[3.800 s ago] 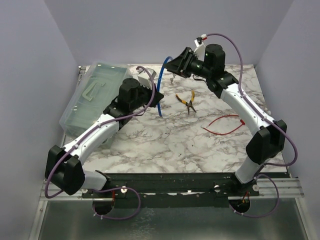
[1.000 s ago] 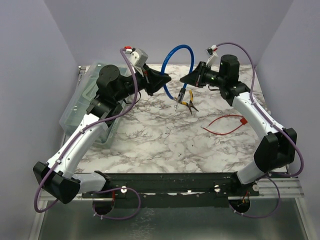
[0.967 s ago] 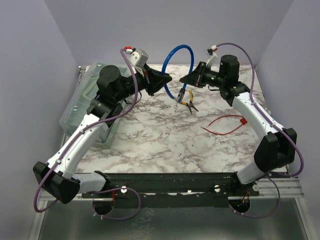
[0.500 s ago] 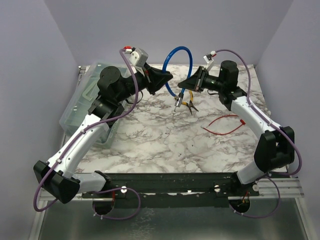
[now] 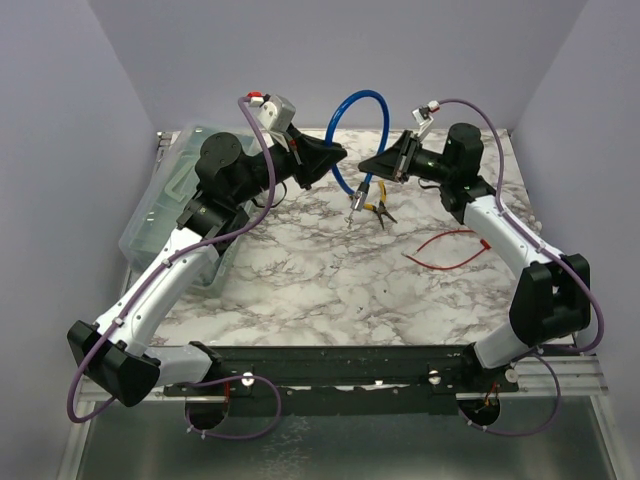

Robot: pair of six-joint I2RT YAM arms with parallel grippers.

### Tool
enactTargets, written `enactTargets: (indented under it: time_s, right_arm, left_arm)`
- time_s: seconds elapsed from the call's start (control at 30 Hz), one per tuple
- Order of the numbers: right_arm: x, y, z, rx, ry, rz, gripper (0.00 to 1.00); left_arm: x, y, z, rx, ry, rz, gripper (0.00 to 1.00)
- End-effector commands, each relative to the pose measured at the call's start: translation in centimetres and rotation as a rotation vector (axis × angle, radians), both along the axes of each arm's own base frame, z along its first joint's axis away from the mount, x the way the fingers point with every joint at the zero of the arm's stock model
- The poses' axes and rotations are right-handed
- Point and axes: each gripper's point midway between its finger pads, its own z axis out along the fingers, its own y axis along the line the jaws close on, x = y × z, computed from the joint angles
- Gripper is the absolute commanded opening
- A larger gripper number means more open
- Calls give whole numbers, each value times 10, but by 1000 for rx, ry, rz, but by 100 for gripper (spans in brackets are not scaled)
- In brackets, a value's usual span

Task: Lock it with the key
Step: Lock the lock.

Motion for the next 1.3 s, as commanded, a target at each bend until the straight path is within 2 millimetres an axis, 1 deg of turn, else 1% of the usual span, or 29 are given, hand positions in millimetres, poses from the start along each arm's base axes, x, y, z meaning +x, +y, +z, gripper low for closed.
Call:
enactTargets:
  time_s: [0.0,0.23,0.4,0.6,0.73,0.87,1.0,1.17,1.27]
  right_arm:
    - [-12,-4,15,50,-18,21,1]
    - [-15,-6,17,83,2,26,1]
    - [-13,-5,21,110,39,17,0]
    - [-10,-6,19,140,110,-1,1]
    - [-7,-6,17,131,113,-13,1]
    - [-8,-6,9,110,110,-10,1]
    - [-7,-8,3,61,65,-14,1]
    - [-3,-13,-11,-22,29,-46,1]
    - [-3,-12,-11,-16,29,-41,1]
  left_arm:
    - [-8,7,28,-51,-97,15,0]
    - [-8,6,24,-41,-82,5,0]
    - [-9,3,22,-42,-67,-11,0]
    - [-10,2,21,-45,-57,-21,0]
    - [-8,2,25,-54,-57,-18,0]
    - [-8,1,30,-58,-68,-19,0]
    - [-6,4,38,-39,-121,6,0]
    - [-5,8,51,9,-187,26,0]
    - [-10,4,52,6,-170,-16,0]
